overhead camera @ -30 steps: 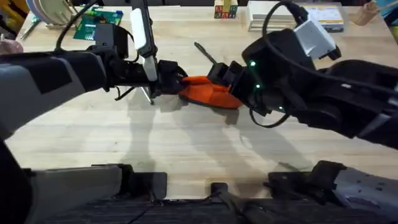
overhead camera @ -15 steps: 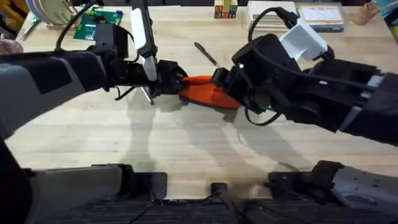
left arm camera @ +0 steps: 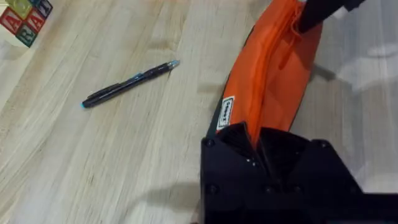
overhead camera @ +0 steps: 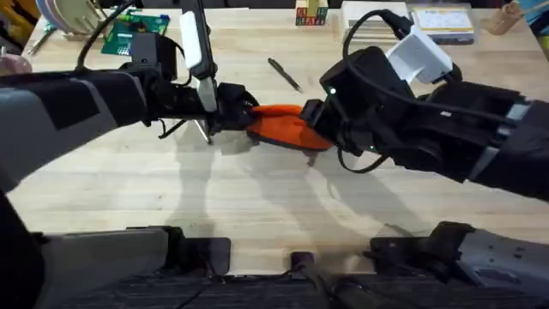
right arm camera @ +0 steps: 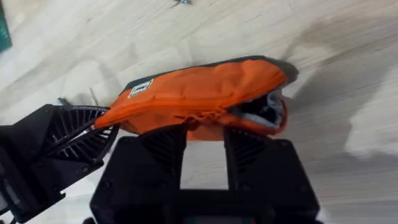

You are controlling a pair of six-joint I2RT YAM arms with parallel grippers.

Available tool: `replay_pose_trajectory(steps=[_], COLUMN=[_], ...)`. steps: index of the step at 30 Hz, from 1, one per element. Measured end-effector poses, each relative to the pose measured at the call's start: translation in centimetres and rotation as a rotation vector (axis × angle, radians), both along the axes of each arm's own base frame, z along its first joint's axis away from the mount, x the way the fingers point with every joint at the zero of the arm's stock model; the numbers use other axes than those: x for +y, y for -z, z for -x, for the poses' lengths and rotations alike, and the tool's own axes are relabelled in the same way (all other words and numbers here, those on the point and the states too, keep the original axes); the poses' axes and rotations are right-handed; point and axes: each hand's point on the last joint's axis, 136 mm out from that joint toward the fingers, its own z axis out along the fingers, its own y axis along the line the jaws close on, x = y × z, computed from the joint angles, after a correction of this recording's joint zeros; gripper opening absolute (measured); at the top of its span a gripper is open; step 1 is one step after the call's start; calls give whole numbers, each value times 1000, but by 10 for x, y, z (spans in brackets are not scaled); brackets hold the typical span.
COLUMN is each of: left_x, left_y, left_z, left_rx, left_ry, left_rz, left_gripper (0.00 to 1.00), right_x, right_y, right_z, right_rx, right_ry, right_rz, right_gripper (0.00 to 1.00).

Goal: Unzip the bag, pick up the pens from the table one at a time and place them inside, then zip the bag closed.

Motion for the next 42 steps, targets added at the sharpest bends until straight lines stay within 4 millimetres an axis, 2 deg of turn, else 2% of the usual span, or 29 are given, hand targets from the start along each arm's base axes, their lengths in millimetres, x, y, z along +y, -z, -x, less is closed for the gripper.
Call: replay_pose_trajectory(steps=[4, 11, 16, 21, 32, 42], left_x=[0, 0, 0, 0, 0, 0], left_y=[0, 0, 0, 0, 0, 0], left_z=[0, 0, 0, 0, 0, 0], left_rx=[0, 0, 0, 0, 0, 0], left_ry=[0, 0, 0, 1, 1, 1], left_rz=[0, 0, 0, 0, 0, 0], left_gripper=[44, 44, 44, 44, 44, 44], right_x=[0, 1, 1, 0, -2, -1], right_y=[0, 9, 10, 9, 8, 8], right_z=[0, -3, -5, -6, -9, -8], right_rx=[0, 16, 20, 14, 2, -4], right_ry=[0, 35, 72, 90, 110, 77], right_rz=[0, 0, -18, -21, -21, -1], right_gripper=[334, 438, 445, 376, 41, 33])
